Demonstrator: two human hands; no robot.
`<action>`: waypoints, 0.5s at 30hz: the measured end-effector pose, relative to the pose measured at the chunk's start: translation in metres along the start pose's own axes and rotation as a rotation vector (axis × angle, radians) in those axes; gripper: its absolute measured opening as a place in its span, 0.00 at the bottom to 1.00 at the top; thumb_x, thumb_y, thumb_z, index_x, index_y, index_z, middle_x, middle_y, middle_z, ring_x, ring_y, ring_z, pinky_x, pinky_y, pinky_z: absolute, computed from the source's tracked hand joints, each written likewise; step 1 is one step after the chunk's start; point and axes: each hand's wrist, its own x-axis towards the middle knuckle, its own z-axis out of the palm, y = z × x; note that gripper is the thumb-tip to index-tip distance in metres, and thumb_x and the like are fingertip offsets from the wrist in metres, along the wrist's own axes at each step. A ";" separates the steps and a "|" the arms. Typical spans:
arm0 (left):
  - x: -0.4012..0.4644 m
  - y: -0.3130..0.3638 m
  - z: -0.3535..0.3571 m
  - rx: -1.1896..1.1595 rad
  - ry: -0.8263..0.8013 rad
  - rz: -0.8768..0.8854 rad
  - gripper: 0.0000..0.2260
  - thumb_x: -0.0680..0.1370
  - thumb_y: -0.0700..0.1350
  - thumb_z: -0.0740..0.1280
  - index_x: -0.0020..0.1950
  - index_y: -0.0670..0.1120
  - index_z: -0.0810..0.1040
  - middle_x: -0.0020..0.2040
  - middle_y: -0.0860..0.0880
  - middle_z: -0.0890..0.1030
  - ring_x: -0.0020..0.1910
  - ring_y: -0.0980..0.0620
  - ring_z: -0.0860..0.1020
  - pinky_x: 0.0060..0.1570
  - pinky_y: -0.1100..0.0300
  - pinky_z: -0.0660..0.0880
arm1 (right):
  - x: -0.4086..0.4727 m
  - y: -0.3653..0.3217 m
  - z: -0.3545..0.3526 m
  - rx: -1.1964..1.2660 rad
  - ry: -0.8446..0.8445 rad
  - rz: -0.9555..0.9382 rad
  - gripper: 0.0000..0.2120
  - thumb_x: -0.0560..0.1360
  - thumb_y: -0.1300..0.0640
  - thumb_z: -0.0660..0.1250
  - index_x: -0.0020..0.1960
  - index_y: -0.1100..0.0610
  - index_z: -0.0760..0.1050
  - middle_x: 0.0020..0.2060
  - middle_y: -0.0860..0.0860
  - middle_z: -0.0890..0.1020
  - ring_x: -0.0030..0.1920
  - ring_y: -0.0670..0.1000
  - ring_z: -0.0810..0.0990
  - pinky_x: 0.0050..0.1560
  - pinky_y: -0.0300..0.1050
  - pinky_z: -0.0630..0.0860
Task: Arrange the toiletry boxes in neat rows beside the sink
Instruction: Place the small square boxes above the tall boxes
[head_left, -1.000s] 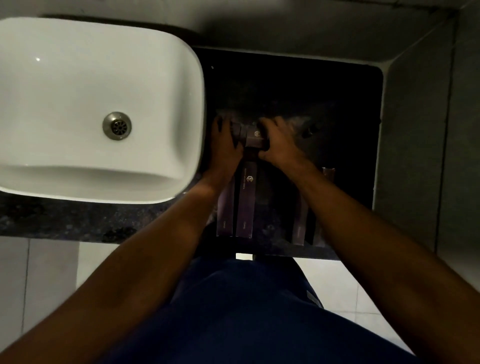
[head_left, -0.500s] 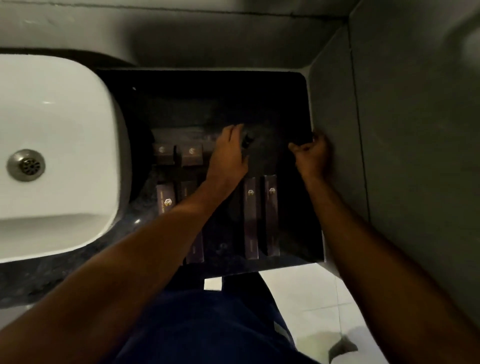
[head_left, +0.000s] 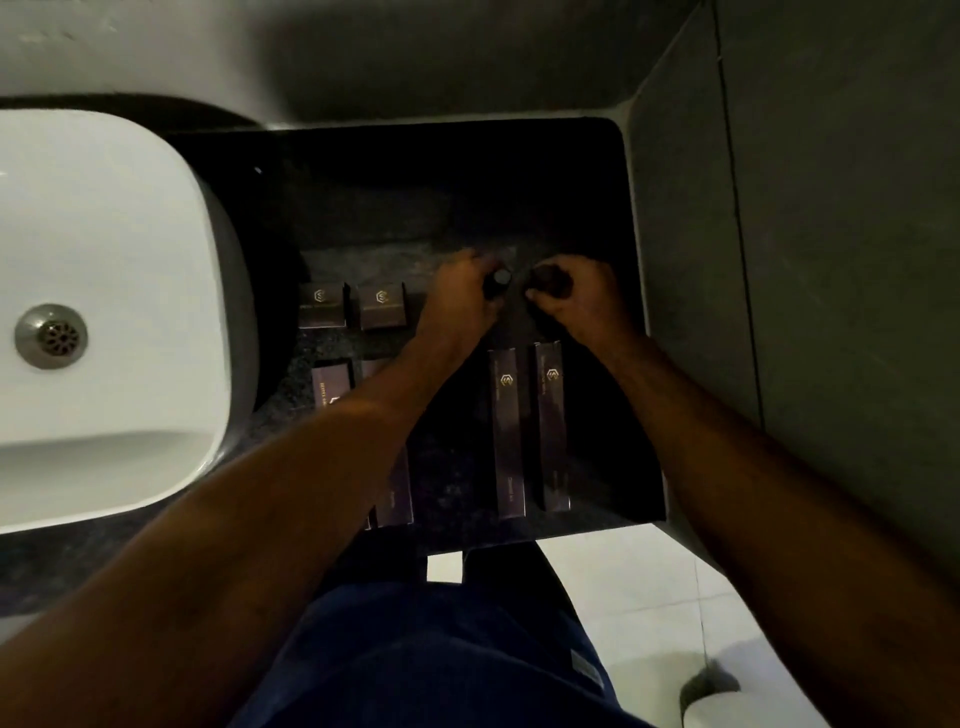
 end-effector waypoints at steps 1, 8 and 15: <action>-0.001 0.000 -0.001 -0.004 0.001 0.011 0.17 0.71 0.37 0.74 0.59 0.44 0.80 0.55 0.43 0.81 0.54 0.45 0.80 0.53 0.60 0.73 | 0.000 -0.001 0.000 0.014 -0.015 -0.007 0.16 0.68 0.61 0.76 0.55 0.60 0.80 0.52 0.57 0.83 0.52 0.53 0.81 0.55 0.45 0.77; 0.007 0.003 -0.004 -0.029 -0.052 0.003 0.12 0.72 0.39 0.74 0.55 0.49 0.82 0.52 0.47 0.85 0.51 0.49 0.83 0.54 0.53 0.81 | 0.008 0.005 -0.002 0.048 -0.083 -0.061 0.15 0.67 0.63 0.76 0.54 0.60 0.81 0.47 0.50 0.80 0.50 0.52 0.80 0.48 0.35 0.71; -0.008 0.006 -0.011 -0.170 -0.059 -0.103 0.28 0.69 0.40 0.77 0.66 0.46 0.73 0.64 0.45 0.78 0.63 0.48 0.77 0.63 0.54 0.76 | -0.019 0.016 -0.009 0.413 0.075 0.140 0.29 0.69 0.68 0.73 0.66 0.54 0.70 0.44 0.51 0.78 0.38 0.47 0.79 0.35 0.42 0.81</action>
